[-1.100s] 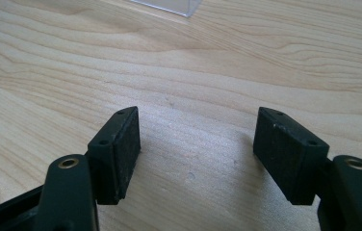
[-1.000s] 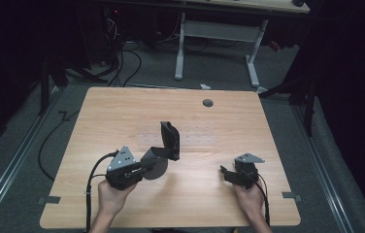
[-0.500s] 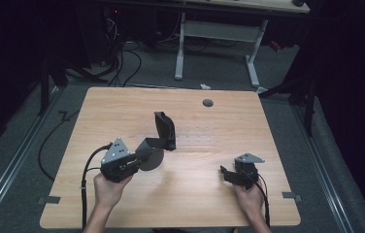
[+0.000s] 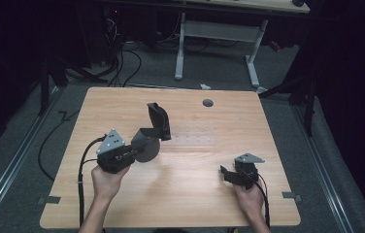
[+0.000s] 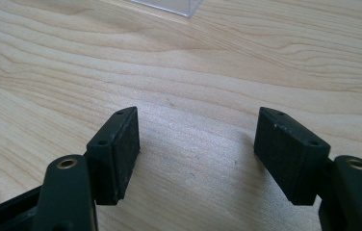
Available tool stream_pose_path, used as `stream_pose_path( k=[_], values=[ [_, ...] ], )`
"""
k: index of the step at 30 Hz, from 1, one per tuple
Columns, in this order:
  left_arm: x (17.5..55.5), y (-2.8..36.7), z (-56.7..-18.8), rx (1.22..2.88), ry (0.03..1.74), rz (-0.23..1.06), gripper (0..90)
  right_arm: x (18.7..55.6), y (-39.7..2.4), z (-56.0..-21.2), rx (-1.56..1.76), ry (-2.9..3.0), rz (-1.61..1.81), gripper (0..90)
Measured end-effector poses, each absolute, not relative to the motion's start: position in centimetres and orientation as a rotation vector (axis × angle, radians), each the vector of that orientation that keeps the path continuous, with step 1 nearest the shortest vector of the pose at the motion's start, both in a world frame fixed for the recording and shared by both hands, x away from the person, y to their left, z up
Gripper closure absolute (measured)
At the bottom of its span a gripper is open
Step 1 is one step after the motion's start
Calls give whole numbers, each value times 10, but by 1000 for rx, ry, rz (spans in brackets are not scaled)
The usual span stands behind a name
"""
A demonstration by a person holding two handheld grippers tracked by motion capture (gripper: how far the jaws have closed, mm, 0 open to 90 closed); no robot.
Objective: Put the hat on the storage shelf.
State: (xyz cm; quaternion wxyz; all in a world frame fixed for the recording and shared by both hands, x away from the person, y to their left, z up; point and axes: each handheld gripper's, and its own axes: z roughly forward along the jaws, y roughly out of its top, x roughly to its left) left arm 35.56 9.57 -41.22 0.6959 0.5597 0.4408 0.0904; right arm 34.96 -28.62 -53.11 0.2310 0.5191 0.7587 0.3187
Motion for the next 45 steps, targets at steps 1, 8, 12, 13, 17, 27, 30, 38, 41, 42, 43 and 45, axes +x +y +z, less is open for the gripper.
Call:
stream_pose_path(
  k=[1,8,12,13,17,27,30,38,41,42,43,45],
  values=[
    [357,96,-411,1242,986,204,863,350,-286,-531,1427,2086,876,330],
    [365,101,-409,1203,1007,214,863,350,-286,-531,1428,2086,876,330],
    [370,104,-408,1193,1020,225,863,350,-286,-531,1427,2086,876,330],
    [372,105,-408,1186,1026,229,863,350,-286,-531,1430,2086,876,330],
    [378,107,-409,1173,1038,258,863,350,-286,-531,1430,2086,876,330],
    [392,110,-408,1138,1054,309,863,350,-286,-531,1428,2087,876,328],
    [397,108,-408,1137,1051,326,863,349,-286,-531,1429,2087,876,328],
    [413,103,-411,1146,1060,380,863,350,-286,-531,1428,2088,876,324],
    [417,102,-414,1149,1069,387,863,350,-286,-531,1428,2088,876,324],
    [419,101,-415,1149,1071,390,863,350,-286,-531,1428,2088,876,324],
    [420,101,-416,1148,1073,395,863,350,-286,-531,1428,2088,876,324],
    [422,100,-417,1147,1074,405,863,350,-286,-531,1428,2088,876,324]
  ],
)
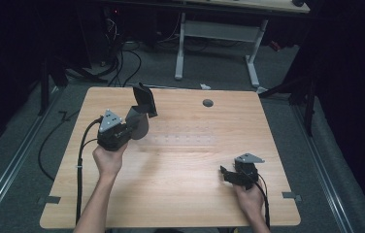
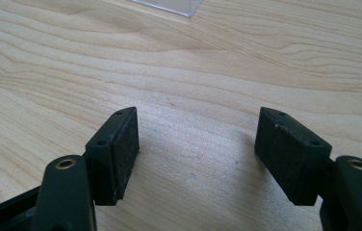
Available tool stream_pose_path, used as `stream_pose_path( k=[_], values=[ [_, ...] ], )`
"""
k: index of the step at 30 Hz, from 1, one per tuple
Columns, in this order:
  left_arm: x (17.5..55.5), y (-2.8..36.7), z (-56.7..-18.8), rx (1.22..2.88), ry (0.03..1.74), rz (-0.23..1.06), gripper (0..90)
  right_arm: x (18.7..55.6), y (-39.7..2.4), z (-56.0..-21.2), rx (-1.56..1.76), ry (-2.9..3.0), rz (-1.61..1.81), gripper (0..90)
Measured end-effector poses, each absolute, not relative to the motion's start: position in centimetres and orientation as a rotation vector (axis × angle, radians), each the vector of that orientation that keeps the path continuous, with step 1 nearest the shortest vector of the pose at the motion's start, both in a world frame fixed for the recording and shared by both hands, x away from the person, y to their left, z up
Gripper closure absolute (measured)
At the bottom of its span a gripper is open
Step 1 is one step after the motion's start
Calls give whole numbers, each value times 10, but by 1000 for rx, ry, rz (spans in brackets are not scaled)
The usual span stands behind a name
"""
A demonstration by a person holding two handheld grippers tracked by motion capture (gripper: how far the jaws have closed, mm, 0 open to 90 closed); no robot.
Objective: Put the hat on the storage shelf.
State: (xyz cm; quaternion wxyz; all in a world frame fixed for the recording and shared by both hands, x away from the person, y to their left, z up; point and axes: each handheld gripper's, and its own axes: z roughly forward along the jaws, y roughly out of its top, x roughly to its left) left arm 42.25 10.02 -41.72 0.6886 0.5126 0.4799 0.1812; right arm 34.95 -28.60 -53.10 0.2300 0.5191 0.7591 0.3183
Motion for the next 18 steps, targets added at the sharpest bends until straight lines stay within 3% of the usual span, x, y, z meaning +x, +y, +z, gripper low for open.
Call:
stream_pose_path(
  k=[18],
  values=[
    [438,90,-434,1182,1099,462,864,349,-286,-531,1427,2091,878,316]
  ],
)
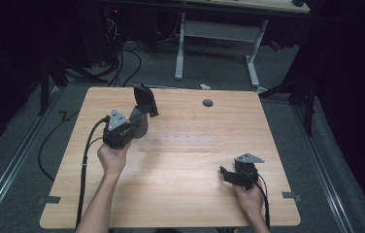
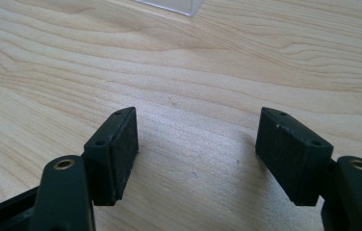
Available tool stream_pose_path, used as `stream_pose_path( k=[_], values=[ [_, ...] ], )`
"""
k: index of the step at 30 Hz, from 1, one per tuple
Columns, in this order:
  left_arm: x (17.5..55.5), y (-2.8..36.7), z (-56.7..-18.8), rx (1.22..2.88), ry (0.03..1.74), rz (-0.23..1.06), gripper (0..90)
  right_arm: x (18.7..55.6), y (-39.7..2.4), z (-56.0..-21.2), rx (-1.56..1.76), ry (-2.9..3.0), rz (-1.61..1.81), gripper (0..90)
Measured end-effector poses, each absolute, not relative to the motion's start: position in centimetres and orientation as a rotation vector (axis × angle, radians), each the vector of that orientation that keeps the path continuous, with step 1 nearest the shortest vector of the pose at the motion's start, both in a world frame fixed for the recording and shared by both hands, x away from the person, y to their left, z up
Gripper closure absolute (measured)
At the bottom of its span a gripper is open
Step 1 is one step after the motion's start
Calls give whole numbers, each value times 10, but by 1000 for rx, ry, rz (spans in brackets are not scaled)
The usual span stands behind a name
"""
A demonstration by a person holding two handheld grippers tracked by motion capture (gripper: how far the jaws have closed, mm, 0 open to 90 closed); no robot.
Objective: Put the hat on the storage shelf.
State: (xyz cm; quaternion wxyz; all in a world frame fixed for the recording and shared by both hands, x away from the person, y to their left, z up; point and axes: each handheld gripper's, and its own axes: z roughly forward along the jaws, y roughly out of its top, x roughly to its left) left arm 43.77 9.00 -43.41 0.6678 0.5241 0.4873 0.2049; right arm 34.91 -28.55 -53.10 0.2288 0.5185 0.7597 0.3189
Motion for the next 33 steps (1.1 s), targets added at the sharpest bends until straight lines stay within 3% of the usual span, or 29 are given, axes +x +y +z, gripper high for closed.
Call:
stream_pose_path(
  k=[33],
  values=[
    [442,92,-458,1188,1171,391,857,349,-285,-531,1425,2094,878,311]
  ],
)
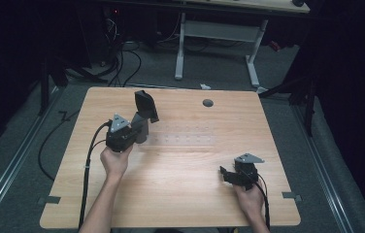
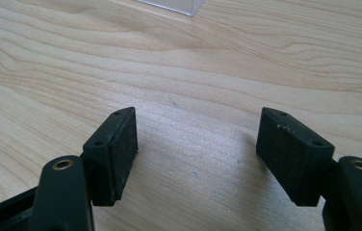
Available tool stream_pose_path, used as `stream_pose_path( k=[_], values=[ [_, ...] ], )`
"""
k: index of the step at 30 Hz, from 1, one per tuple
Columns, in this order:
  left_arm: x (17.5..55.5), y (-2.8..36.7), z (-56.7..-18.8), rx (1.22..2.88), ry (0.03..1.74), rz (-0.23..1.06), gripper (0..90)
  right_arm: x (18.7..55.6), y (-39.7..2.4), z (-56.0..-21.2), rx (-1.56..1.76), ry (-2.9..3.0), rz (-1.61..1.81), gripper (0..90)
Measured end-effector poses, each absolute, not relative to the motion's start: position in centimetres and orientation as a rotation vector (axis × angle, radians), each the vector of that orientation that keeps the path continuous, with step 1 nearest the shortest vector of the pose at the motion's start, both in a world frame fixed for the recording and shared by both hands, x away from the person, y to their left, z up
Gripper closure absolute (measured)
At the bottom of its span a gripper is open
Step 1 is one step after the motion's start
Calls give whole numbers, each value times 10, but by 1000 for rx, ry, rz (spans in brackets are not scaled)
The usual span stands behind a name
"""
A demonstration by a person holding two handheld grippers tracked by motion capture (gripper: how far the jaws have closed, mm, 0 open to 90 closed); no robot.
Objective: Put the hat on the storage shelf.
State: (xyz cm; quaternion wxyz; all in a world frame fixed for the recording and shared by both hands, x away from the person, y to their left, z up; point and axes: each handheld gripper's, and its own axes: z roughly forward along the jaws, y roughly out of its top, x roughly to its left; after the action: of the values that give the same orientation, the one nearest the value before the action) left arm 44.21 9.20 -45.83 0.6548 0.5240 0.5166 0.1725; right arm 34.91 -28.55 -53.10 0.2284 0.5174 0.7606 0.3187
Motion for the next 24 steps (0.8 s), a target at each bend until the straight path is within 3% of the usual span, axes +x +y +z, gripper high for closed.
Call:
stream_pose_path(
  k=[12,24],
  values=[
    [436,99,-461,1216,1205,385,813,349,-285,-531,1421,2096,878,311],
    [429,106,-453,1204,1225,348,488,349,-285,-531,1420,2096,879,311]
  ],
)
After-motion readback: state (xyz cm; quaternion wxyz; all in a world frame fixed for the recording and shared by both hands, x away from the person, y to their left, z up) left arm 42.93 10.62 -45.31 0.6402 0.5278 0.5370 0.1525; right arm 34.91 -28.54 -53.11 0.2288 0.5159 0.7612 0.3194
